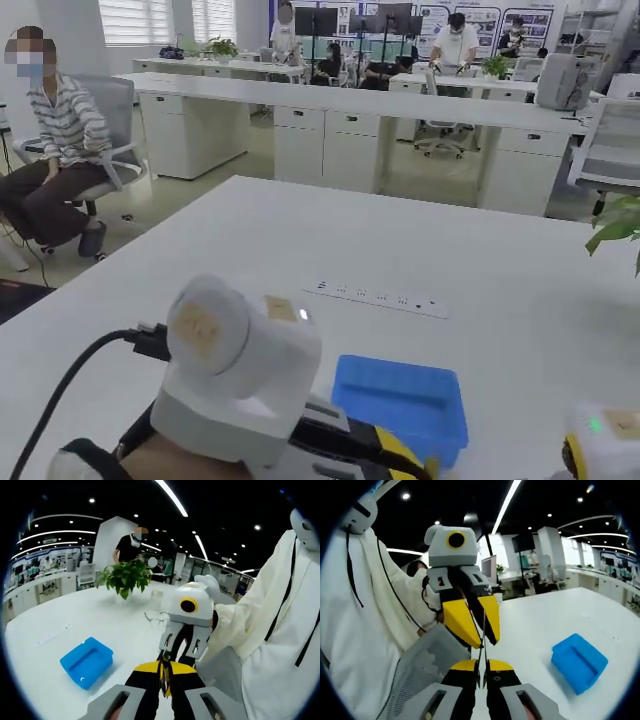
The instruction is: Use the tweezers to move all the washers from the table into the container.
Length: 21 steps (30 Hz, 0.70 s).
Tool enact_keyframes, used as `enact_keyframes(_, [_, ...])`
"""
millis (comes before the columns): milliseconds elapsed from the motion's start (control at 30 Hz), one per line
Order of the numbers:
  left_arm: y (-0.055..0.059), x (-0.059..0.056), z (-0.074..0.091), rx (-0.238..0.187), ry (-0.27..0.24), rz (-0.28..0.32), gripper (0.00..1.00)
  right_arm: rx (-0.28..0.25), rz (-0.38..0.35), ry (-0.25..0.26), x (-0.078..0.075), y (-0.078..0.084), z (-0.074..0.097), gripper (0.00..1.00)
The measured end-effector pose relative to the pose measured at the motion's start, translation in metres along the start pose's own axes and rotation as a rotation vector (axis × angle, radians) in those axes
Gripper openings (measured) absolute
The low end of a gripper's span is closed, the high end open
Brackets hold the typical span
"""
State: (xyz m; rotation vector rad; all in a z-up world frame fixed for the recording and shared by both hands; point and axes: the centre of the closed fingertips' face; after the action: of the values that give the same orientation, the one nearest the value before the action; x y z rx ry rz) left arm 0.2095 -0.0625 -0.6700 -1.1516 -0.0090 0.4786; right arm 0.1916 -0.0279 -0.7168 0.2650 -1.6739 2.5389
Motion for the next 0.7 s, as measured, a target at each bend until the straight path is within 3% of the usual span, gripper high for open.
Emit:
enact_keyframes(100, [0.004, -0.003, -0.001, 0.040, 0.023, -0.036, 0.00, 0.047, 0.004, -0.039, 0.005, 0.009, 0.002, 0.03])
enact_keyframes(200, [0.006, -0.004, -0.004, 0.065, 0.035, -0.033, 0.00, 0.066, 0.002, -0.057, 0.006, 0.014, 0.003, 0.03])
enact_keyframes(333, [0.014, -0.001, -0.007, 0.107, 0.021, -0.043, 0.00, 0.132, -0.015, -0.049, -0.001, 0.024, 0.003, 0.04])
enact_keyframes(500, [0.020, 0.007, -0.009, 0.146, -0.018, -0.117, 0.00, 0.199, 0.033, -0.002, -0.014, 0.029, -0.001, 0.04])
enact_keyframes(567, [0.027, 0.013, -0.009, 0.185, -0.030, -0.145, 0.00, 0.255, 0.023, 0.019, -0.021, 0.035, -0.002, 0.04])
enact_keyframes(633, [0.030, 0.018, -0.010, 0.200, -0.045, -0.173, 0.00, 0.281, 0.093, 0.040, -0.028, 0.037, -0.004, 0.04])
enact_keyframes(700, [0.034, 0.023, -0.010, 0.233, -0.061, -0.236, 0.00, 0.321, 0.123, 0.067, -0.033, 0.041, -0.006, 0.04])
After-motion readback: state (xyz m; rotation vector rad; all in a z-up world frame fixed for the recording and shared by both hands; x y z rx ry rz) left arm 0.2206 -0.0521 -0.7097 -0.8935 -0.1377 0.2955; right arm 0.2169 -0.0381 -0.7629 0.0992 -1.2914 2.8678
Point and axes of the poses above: the centre of the closed fingertips' face, and the gripper's own axes: z roughly backward along the fingers, x roughly to its left, y roughly out of its underside, and after that the axes turned 2 degrees about y, right-handed
